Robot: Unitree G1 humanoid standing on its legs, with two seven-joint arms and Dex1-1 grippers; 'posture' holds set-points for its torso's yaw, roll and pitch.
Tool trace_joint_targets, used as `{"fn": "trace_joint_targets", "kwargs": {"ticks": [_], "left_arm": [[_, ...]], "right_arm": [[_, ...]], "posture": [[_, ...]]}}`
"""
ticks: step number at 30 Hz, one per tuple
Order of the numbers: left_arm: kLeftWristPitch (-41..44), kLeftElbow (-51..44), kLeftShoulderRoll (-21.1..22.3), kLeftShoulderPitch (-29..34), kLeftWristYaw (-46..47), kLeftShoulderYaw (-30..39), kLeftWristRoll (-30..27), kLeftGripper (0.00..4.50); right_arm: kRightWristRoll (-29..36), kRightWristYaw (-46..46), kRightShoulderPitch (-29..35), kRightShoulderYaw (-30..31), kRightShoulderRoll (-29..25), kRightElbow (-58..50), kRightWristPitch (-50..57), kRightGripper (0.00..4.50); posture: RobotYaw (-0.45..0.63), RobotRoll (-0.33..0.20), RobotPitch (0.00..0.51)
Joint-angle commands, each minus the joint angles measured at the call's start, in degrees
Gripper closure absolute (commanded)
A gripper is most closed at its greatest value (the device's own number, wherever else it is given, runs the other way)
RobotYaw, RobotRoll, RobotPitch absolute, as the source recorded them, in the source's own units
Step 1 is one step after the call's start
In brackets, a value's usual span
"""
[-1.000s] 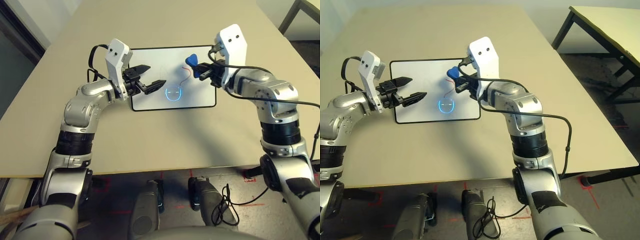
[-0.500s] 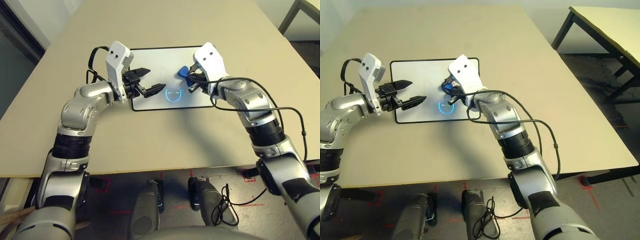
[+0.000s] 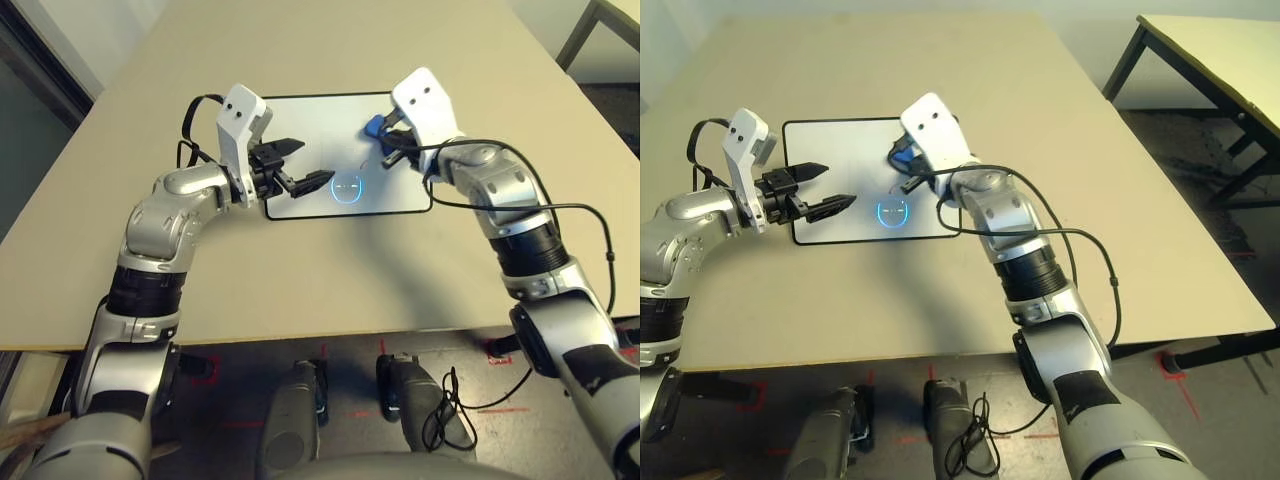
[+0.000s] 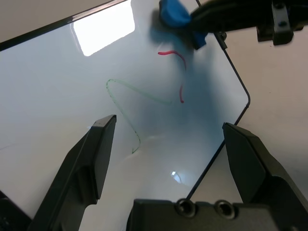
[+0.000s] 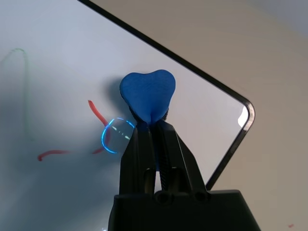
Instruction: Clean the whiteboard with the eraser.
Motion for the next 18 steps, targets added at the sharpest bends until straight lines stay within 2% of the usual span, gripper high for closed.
{"fn": "trace_joint_targets", "kwargs": {"ticks": [1,6,11,18], "left_arm": [[0.4,-0.7,0.0,0.1,-0.2,-0.6,0.1,0.0],[0.5,-0.9,0.0,0.3,-0.2,-0.5,0.0,0.0],[0.8,-1.2,-0.1,0.4,-0.1,-0.5,-0.1,0.0],[0.8,-1.3,-0.3,0.6,0.1,-0.5,-0.1,0.0]], "right_arm": [[0.1,1.1,3.4,1.8,2.1,-2.2,1.8,4.5],[0.4,2.0,8.8,4.8,5.6,-8.1,5.9,4.5],[0.0,2.5,11.6,6.6,7.0,-10.3,7.8,4.5],[-1.4,0.7,6.5,2.0,4.4,-2.8,2.6,4.5]], "posture": [[-0.03,0.0,0.188],[-0.03,0.0,0.19],[-0.03,0.0,0.198],[-0.03,0.0,0.202]]}}
